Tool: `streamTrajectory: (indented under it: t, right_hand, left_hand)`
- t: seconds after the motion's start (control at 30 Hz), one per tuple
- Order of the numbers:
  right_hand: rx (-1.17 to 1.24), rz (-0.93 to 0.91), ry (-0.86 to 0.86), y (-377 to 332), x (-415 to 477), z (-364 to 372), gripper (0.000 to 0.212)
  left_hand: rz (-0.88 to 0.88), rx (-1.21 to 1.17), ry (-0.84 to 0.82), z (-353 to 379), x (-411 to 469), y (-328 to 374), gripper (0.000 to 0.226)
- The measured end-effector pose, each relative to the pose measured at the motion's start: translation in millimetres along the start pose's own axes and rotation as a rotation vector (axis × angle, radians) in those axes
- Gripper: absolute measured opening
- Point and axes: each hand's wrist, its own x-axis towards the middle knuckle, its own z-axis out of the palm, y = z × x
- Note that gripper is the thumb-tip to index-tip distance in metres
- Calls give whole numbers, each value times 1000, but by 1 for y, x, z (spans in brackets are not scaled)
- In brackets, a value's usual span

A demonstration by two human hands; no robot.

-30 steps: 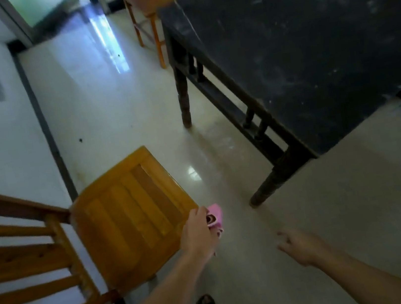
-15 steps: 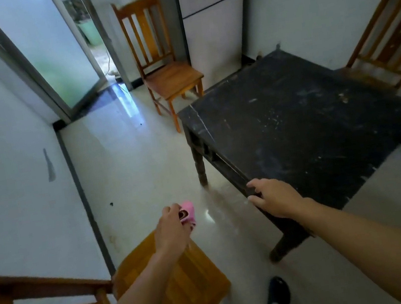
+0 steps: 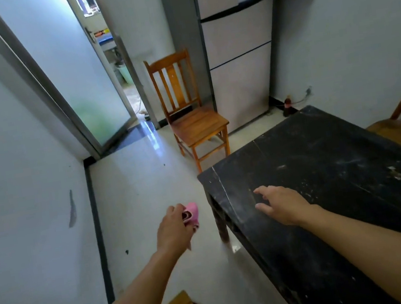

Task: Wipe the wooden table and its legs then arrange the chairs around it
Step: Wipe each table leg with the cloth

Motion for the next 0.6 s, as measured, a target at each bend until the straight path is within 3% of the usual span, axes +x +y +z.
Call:
streamTrajectory:
  t: [0.3,0.6]
  right_hand:
    - [2,-38,88,-40,187,-35,51]
    - [54,71,54,-109,407,-48,52]
  left_hand:
    - [80,23,34,-32,189,-19,31]
    - [179,128,-4,-112,394,-80,33]
